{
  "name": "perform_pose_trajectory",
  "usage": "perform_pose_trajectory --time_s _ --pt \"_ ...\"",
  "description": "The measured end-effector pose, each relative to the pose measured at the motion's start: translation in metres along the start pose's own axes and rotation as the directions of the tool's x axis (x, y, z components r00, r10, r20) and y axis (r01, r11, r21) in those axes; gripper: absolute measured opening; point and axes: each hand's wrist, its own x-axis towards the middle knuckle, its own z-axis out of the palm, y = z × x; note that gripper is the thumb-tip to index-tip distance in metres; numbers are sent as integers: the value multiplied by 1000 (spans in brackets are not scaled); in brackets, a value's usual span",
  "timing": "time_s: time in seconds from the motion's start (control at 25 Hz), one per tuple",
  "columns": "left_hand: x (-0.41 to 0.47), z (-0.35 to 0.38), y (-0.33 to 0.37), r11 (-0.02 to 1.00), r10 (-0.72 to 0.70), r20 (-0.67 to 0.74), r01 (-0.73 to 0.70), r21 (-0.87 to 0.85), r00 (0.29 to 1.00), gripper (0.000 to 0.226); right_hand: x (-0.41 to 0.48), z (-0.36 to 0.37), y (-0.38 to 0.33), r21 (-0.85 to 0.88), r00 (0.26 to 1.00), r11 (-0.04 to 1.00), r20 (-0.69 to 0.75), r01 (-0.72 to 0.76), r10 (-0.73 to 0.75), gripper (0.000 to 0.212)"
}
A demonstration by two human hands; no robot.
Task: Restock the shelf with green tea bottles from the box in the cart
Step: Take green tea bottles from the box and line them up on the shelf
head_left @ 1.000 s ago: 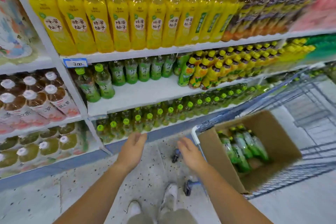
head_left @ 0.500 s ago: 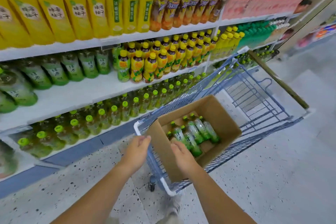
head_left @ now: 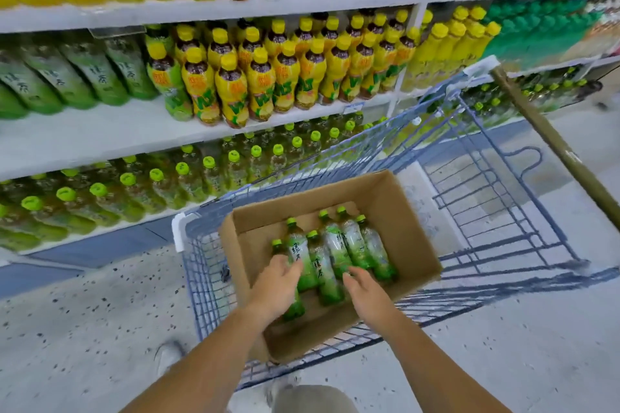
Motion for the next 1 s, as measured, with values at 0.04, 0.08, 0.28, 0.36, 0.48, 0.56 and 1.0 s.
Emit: perform_pose_trajectory --time_s 0.04,0.08,0.28,0.36,0.48,0.56,1.0 --pt "15 10 -4 1000 -29 -16 29 -12 999 62 13 -3 9 -25 1000 1000 20 -16 17 55" --pt "29 19 -10 998 -53 -32 52 -26 998 64 26 -4 16 -50 999 998 39 -30 32 56" --pt "111 58 -54 984 -177 -23 177 21 984 60 105 12 51 -141 989 986 99 -92 106 58" --pt "138 71 -78 970 -238 -49 239 32 970 52 132 21 62 -159 984 981 121 -110 130 55" --pt "167 91 -104 935 -352 -125 356 3 927 37 176 37 82 -229 972 960 132 -163 197 52" --pt "180 101 -113 913 -402 -178 408 -1 898 37 201 47 93 -285 962 932 91 -222 257 44" --pt "201 120 -137 875 -451 -290 483 44 844 105 242 77 100 -278 954 927 92 -251 285 22"
